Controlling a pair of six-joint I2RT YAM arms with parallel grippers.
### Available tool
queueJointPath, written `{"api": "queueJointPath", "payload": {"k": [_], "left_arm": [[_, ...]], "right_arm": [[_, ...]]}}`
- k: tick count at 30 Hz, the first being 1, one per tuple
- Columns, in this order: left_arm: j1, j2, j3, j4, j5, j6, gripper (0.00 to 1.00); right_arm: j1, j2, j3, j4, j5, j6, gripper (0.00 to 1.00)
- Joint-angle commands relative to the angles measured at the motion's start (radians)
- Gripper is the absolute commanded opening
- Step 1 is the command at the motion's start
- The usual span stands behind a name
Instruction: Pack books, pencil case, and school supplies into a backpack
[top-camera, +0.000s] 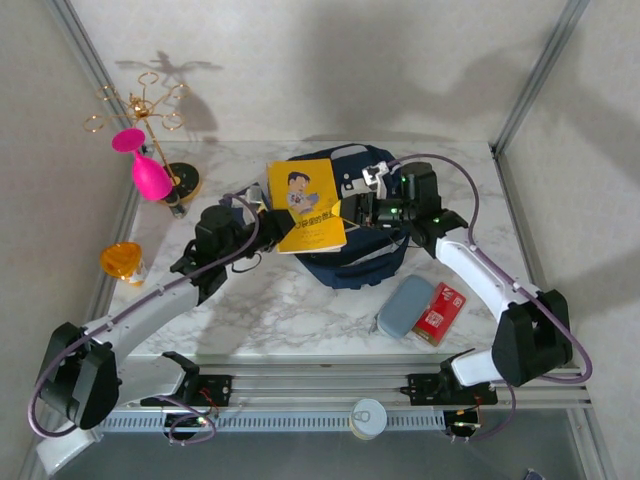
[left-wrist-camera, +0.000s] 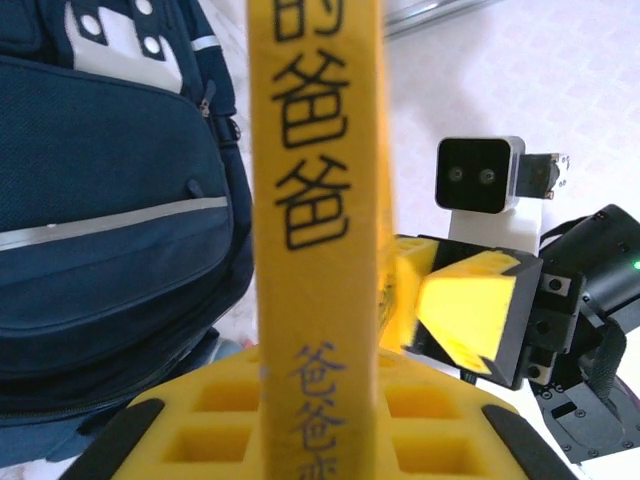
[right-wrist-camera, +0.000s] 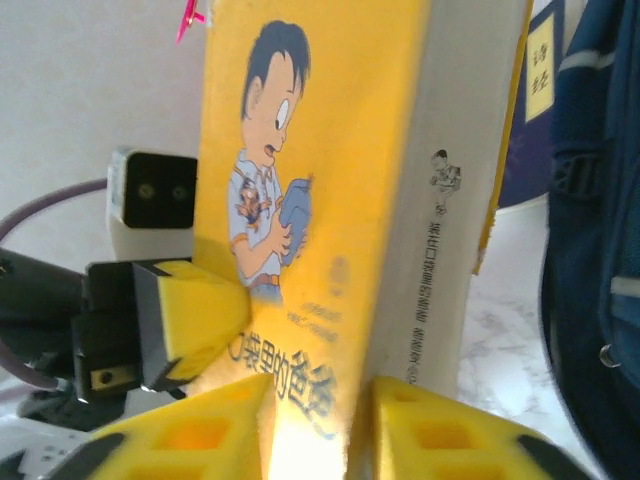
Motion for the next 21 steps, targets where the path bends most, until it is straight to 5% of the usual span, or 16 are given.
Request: {"api": "queueJointPath", "payload": {"k": [1,6,13,16,21], "left_arm": [[-0.028,0.019,0.06,0.178,0.04,-0.023,0.02],[-0.06,0.073,0.084,0.315,0.06,-0.062,0.0],[-0.107,0.181,0.126,0.455,0.05,-0.123,0.0],[-0.119,0.211,0.157,0.399,0.051,-0.084,0.0],[-0.132,0.225,0.176,0.289,0.011,-0.007,0.0]], "right_arm": [[-0.016,-0.057,-0.035,-0.07,0.019,-0.076,0.49],[-0.087,-0.093,-0.116,-0.021,-0.064,-0.032,0.82],[-0.094,-0.094,-0.169,0.306,-0.273,0.162,0.84],[-0.113,-0.115,-0.15,0.283,-0.255,0.166,0.7],[-0.145,-0.112,-0.156,0.121,-0.165,0.05,0.23]]}}
